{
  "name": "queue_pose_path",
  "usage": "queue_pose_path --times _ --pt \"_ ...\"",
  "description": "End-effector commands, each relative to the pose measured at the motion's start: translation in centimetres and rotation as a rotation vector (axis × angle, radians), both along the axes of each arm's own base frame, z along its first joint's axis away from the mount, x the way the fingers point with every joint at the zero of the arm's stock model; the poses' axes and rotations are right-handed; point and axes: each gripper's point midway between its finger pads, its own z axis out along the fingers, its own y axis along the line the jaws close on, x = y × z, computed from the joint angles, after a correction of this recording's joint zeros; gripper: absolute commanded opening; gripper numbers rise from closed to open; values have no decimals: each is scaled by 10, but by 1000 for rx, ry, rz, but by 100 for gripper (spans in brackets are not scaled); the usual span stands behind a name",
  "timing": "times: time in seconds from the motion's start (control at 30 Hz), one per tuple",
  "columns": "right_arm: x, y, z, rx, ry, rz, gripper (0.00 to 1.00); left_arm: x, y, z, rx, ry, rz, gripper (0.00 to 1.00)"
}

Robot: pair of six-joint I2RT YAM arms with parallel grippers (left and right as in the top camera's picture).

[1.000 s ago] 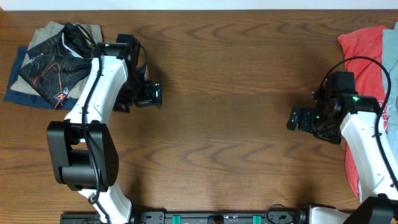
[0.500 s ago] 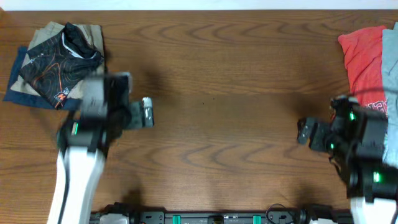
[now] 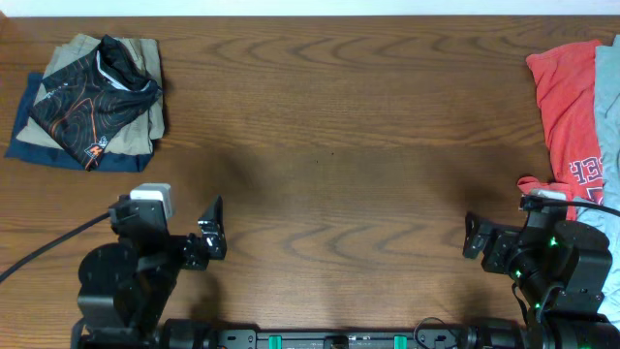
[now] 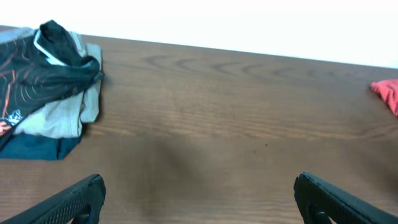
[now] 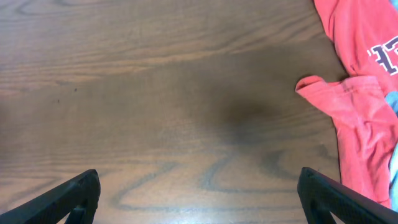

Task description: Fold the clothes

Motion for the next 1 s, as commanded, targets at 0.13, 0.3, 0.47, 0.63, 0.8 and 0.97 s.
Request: queue_pose_path --times 0.13,0.3,0.47,0.63,0.8,0.97 --pt "-6 -1 -8 -10 34 5 99 -2 2 -3 -1 8 13 98" --pt "-6 -1 -8 -9 36 5 99 -4 2 -9 1 34 13 98" --pt "-7 -1 -5 -28 11 9 99 -8 3 -16 4 66 13 98" --pt "9 9 17 -78 -199 81 99 -8 3 -17 4 70 13 98" --pt "18 19 22 -115 -406 137 99 -8 3 -17 4 70 13 98" --pt "21 25 13 -113 -554 153 99 -8 3 -17 4 70 13 98"
